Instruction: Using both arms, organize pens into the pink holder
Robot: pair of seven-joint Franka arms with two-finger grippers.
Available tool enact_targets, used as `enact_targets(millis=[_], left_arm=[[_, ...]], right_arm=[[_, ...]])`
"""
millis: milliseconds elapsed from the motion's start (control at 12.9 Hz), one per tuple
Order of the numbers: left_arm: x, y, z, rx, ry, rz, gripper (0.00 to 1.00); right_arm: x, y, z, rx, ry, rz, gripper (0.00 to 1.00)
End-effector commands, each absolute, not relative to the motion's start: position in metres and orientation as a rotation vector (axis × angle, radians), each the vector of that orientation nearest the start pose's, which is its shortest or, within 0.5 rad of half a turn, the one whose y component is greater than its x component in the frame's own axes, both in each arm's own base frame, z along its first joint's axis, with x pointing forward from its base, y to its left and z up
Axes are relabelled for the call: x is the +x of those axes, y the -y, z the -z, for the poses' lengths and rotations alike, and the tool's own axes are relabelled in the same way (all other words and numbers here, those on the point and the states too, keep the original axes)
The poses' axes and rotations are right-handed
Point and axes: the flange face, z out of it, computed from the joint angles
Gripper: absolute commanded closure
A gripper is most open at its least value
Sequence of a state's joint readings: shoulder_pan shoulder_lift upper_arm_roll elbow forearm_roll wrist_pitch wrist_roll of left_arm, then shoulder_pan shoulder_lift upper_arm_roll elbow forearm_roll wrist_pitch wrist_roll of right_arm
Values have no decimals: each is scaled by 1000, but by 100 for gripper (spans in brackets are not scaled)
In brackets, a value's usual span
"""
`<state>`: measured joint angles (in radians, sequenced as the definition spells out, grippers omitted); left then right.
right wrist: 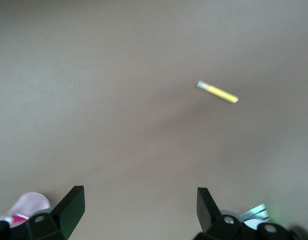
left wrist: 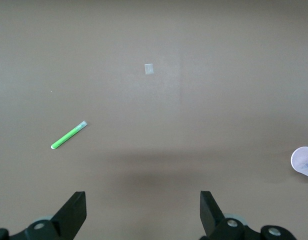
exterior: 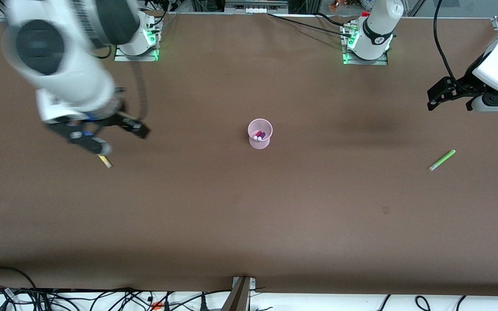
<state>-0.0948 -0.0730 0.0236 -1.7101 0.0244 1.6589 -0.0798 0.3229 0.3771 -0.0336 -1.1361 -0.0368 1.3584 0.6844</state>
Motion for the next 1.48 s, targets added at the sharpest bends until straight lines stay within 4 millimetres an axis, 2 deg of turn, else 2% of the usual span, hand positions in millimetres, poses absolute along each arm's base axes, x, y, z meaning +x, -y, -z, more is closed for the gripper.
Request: enact_targets(millis=[0, 233, 466, 699, 1010, 1399], left_arm=[[539, 38, -611, -3097, 16, 6, 0], [536, 37, -607, -3095, 12, -37, 0], [539, 40, -604, -3093, 6, -41, 0], [540, 41, -605, -3094, -5, -39, 0], [539, 46, -614, -3095, -23, -18, 0], [539, 50, -613, -3095, -21, -19, 0]], right_arm=[[616, -116, -587, -3199, -361, -293, 1], [620, -61, -569, -3145, -150, -381, 1], [619, -48, -537, -3128, -113, -351, 1], [606, -36, -506, -3113, -54, -239, 1], [608, -19, -516, -3110, -84, -192, 1], [609, -21, -536, -3136, -83, -139, 0]])
